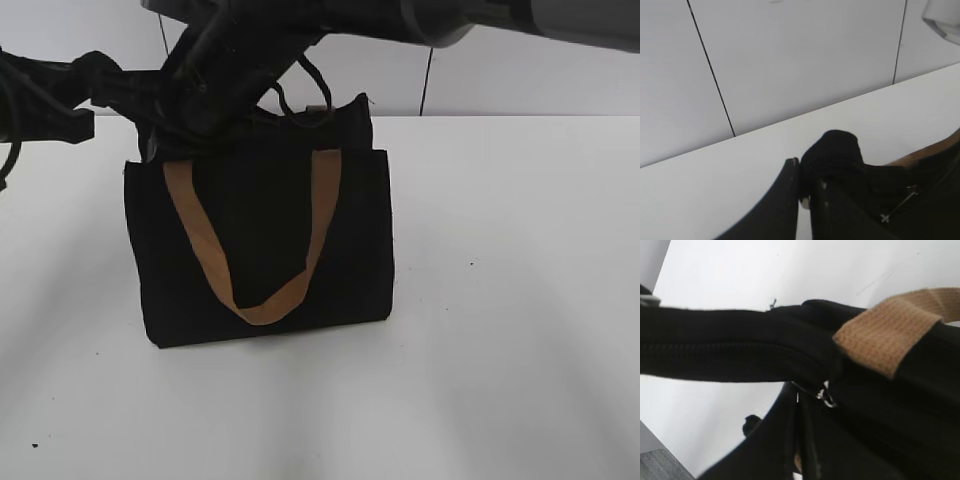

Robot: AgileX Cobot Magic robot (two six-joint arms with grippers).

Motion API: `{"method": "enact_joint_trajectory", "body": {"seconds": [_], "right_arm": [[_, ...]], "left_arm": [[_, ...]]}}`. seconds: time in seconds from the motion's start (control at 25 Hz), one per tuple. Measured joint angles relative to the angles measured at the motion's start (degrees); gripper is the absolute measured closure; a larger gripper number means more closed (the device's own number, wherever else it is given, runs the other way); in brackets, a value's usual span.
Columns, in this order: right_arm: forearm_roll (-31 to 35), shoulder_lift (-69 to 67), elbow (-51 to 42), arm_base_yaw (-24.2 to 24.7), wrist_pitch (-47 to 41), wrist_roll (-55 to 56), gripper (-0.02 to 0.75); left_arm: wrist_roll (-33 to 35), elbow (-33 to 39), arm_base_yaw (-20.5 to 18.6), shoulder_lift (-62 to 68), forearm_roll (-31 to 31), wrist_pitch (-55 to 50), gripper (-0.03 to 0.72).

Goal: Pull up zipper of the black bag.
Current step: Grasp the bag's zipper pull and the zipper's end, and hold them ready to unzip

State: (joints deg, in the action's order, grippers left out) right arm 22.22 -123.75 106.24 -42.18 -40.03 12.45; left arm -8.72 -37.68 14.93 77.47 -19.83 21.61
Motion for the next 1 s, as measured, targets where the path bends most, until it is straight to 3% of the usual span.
{"method": "enact_joint_trajectory", "body": {"seconds": [0.72, 0.8, 1.0], "right_arm": [[-1.2, 3.6, -0.1, 1.0, -2.8, -3.5, 0.743], [-0.3, 3.6, -0.1, 1.0, -3.2, -3.7, 0.683], [2.7, 3.3, -0.2, 1.0, -3.7, -3.8, 0.397]], "left_arm": [[0.0, 0.0, 0.0, 0.0, 0.0, 0.0, 0.660], [0.0, 0.0, 0.0, 0.0, 0.0, 0.0, 0.660], [0.0, 0.0, 0.0, 0.0, 0.0, 0.0, 0.660]]}}
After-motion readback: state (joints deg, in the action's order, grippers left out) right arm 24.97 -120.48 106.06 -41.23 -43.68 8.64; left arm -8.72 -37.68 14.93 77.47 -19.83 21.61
